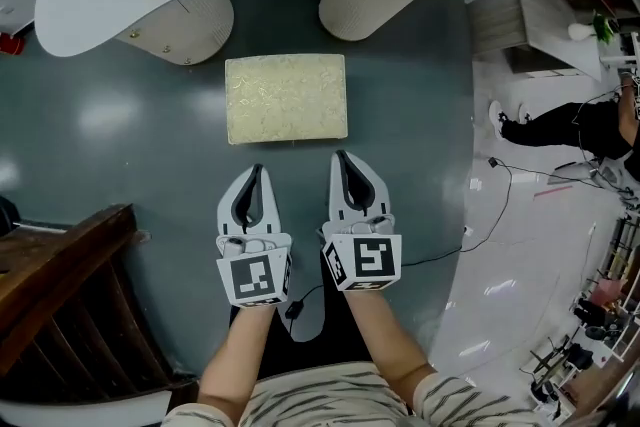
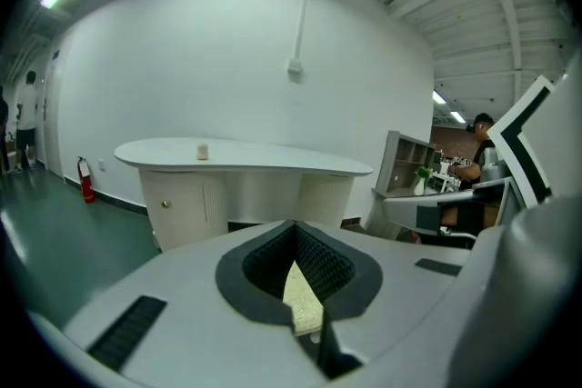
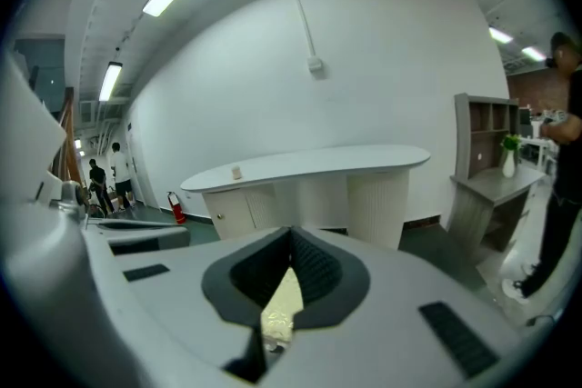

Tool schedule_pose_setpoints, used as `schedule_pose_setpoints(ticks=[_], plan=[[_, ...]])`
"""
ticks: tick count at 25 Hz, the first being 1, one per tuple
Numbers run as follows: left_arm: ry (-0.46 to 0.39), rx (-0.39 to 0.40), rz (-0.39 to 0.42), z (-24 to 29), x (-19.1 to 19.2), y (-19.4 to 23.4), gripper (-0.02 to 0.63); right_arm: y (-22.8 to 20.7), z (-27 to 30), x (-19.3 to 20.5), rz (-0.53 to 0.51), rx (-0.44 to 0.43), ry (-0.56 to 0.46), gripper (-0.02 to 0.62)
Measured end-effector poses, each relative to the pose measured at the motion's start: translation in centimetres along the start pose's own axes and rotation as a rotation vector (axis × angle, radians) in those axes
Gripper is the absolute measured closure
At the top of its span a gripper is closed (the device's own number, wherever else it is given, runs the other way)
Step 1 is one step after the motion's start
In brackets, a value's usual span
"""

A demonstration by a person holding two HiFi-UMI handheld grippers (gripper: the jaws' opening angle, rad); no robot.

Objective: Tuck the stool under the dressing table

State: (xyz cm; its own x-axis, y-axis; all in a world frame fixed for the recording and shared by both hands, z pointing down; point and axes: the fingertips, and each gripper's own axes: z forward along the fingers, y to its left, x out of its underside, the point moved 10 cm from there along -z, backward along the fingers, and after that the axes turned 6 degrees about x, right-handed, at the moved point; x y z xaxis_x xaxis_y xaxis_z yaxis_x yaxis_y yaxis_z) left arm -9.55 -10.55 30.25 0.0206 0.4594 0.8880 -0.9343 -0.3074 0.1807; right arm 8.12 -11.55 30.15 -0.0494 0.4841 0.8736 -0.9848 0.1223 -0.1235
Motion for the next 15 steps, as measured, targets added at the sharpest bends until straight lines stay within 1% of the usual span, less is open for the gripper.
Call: schedule_pose_setpoints(ticks=[5, 11, 15], plan=[[0.057, -0.015, -0.024, 1.5, 4.9, 0.9, 0.600, -0.9, 1.9, 5.3, 0.016, 0.000, 0.077, 0.581], [0.125, -0.017, -0.024, 3.7, 10.2, 1.9, 0.600, -1.4, 4.3, 10.6, 0.047, 0.003, 0.150, 0.581], [0.162, -0.015, -0.052, 5.4, 13.5, 2.7, 0.600, -1.8, 6.0, 13.8, 0.062, 0.001, 0.199, 0.580]])
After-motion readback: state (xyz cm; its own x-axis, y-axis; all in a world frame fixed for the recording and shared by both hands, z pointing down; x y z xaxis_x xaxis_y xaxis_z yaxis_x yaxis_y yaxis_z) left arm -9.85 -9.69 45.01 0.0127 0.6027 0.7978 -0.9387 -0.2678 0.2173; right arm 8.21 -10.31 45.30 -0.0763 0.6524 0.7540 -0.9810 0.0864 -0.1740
